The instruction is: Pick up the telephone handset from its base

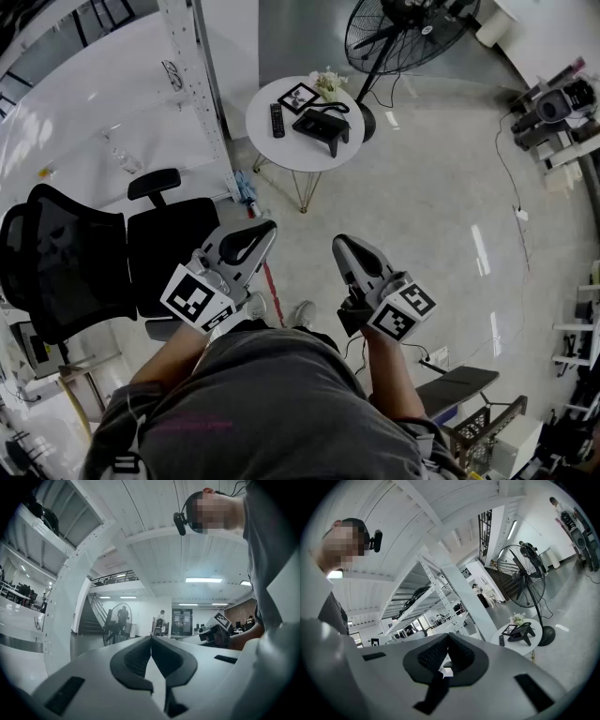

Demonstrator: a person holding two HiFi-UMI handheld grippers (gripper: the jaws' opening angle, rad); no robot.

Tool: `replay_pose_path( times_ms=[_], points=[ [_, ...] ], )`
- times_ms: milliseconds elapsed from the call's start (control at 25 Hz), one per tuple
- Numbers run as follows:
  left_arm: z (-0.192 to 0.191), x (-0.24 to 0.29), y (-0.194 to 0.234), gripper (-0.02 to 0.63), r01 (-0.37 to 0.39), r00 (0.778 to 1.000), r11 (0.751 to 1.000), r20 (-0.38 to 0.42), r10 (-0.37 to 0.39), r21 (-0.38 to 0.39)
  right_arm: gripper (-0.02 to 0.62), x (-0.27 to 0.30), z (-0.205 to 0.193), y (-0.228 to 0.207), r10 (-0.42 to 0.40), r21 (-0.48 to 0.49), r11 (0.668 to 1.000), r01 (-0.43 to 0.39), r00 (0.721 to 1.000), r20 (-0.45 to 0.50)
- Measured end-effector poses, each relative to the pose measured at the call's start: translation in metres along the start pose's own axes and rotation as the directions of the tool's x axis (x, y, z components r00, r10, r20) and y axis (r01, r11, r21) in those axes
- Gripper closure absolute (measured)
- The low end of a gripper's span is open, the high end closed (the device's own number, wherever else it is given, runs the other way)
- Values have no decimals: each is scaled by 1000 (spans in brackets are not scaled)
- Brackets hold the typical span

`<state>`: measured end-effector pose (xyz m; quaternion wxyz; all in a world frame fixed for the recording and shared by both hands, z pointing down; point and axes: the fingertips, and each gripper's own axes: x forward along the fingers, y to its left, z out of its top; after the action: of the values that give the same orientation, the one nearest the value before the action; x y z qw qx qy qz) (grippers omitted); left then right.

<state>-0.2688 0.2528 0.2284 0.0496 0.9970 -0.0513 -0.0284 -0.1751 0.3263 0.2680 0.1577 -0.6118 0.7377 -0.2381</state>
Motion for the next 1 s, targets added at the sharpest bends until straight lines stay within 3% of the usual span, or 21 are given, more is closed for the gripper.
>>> replay_pose_path(
  times_ms=[520, 1000],
  points=[
    [-7, 19, -13, 588, -27, 1000, 1000, -10, 27, -1, 574, -10, 4, -21, 20, 21, 1000, -20, 1000, -10],
    [-27, 64, -53, 588, -52, 998, 999, -30, 52, 0, 574, -51, 14, -68, 47, 49, 998, -45, 999, -25]
  ],
)
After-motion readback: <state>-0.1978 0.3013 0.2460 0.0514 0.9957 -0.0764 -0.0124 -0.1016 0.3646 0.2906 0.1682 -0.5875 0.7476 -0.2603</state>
